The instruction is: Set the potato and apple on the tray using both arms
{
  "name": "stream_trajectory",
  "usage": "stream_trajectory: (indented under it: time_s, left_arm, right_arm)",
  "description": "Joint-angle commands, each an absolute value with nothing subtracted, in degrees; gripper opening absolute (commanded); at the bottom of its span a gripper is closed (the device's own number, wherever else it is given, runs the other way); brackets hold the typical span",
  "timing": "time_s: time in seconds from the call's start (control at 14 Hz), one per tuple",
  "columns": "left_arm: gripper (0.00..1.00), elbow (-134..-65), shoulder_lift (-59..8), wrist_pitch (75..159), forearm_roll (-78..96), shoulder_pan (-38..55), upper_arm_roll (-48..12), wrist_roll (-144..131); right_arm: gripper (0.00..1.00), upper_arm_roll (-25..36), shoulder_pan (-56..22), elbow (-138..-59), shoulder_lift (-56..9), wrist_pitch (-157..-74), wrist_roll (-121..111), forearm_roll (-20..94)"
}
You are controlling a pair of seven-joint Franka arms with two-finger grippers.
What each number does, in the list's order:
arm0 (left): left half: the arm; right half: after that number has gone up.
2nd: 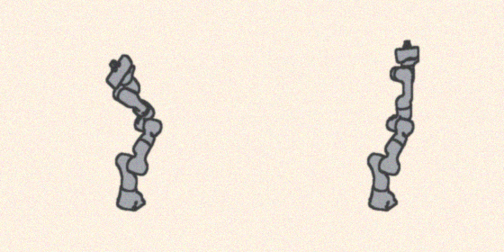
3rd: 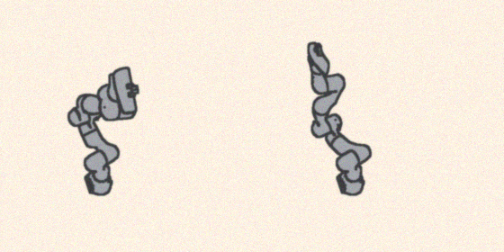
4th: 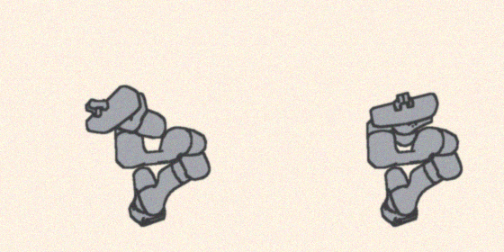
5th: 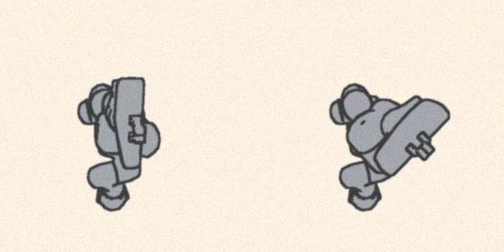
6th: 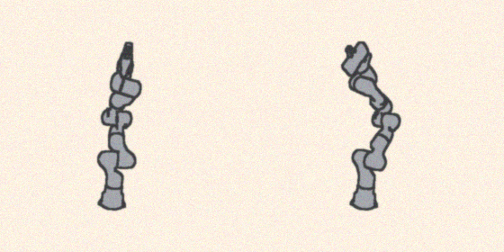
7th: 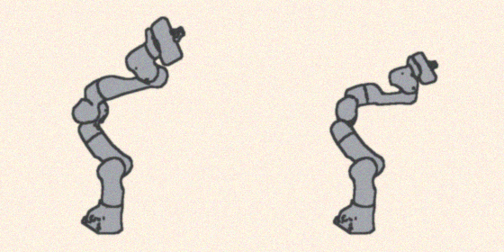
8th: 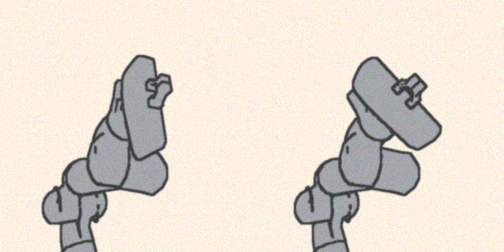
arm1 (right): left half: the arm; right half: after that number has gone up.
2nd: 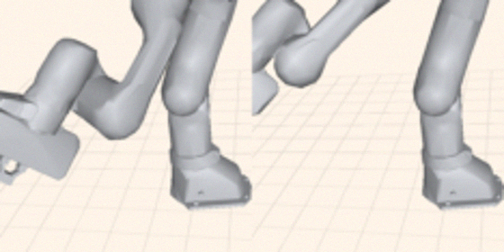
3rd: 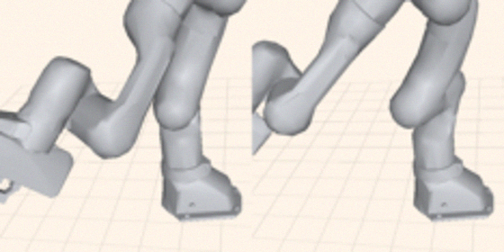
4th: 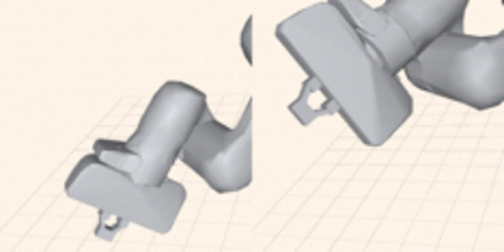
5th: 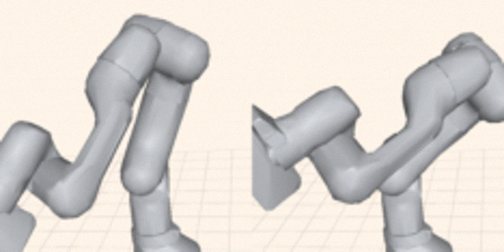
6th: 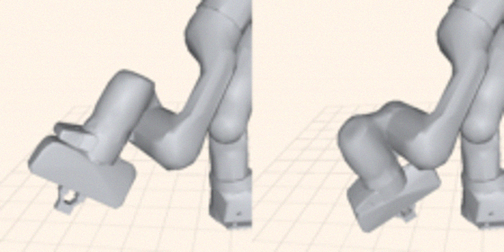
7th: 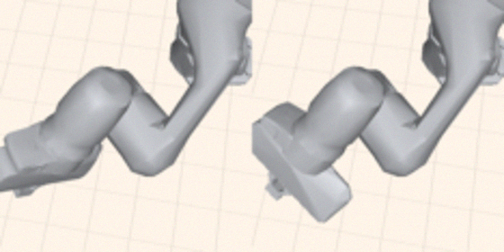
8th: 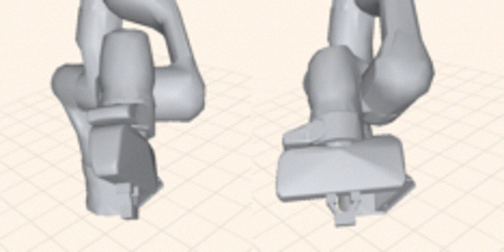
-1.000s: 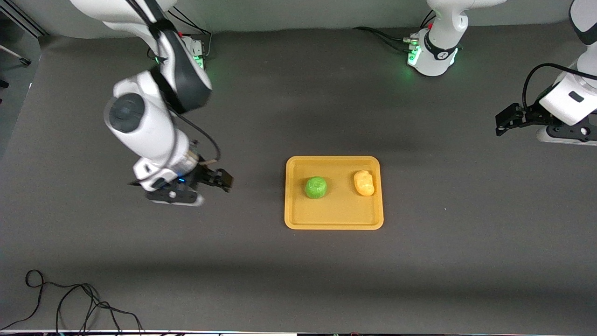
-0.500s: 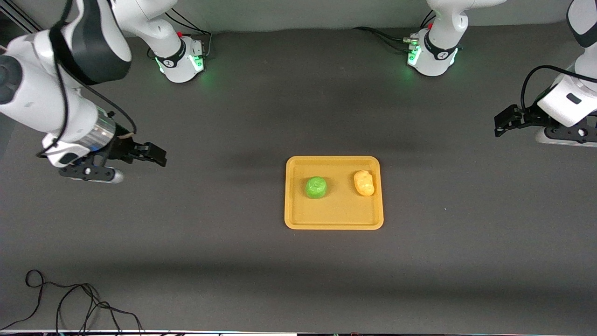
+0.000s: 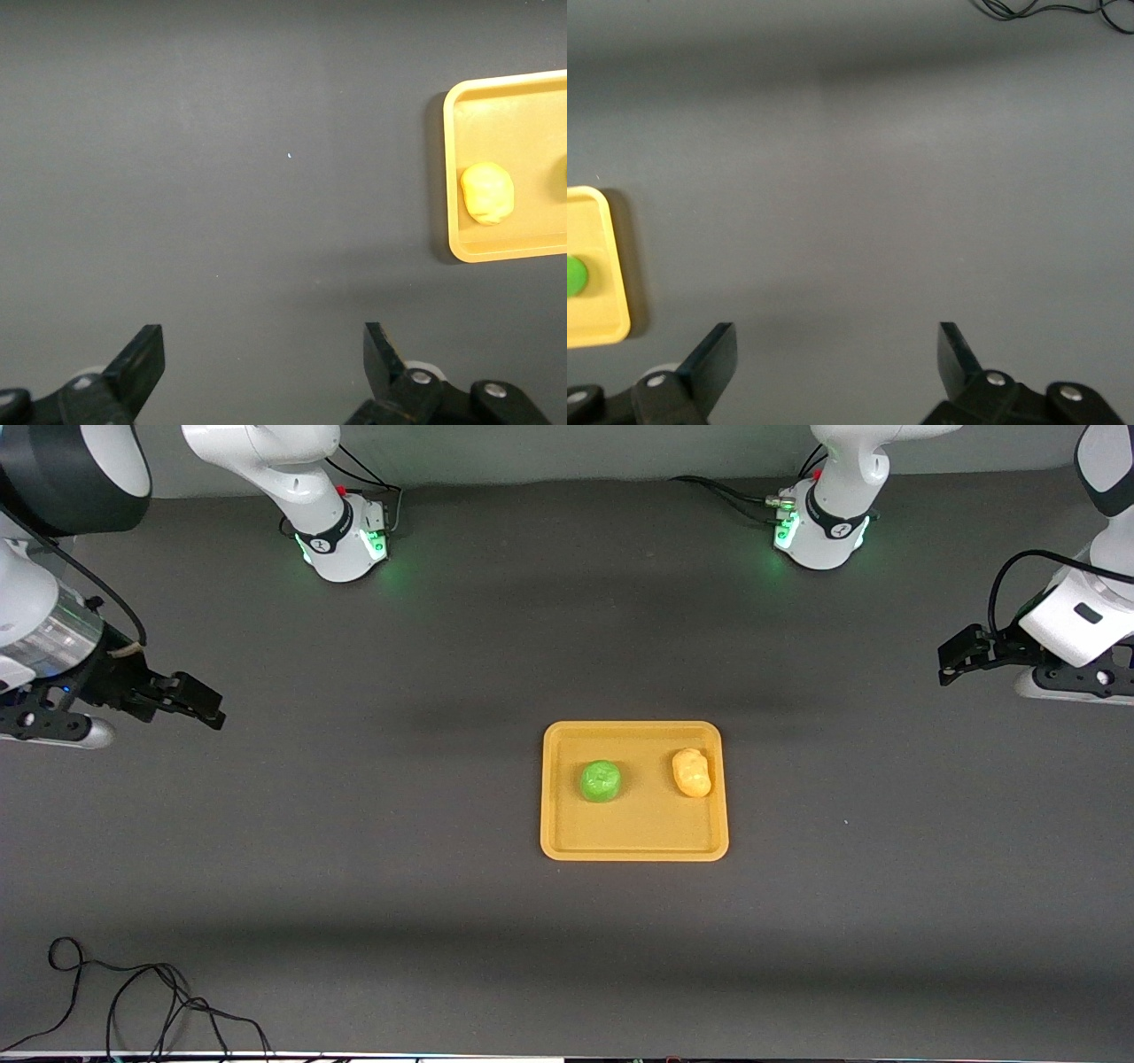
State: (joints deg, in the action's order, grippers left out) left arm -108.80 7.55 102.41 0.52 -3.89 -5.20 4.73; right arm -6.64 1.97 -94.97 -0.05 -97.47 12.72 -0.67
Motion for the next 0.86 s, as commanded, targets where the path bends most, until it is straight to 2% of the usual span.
stream_trajectory:
  time_s: [0.0, 0.36, 0.79]
  left_arm:
    - [1.0, -109.86, 8.61, 103.36, 0.88, -3.34, -4.92, 4.57]
    - [1.0, -110.3, 8.61, 103.45, 0.88, -3.34, -4.92, 4.66]
    - [1.0, -110.48, 8.79, 103.45, 0.88, -3.43, -4.92, 4.66]
  right_arm:
    - [1.0, -9.39, 6.49, -94.57, 1.84, -94.41, 10.11, -1.14]
    - [1.0, -10.99, 8.61, -95.18, 4.21, -92.2, 10.02, 0.69]
    - [1.0, -10.46, 8.26, -95.89, 3.43, -91.32, 6.43, 2.02]
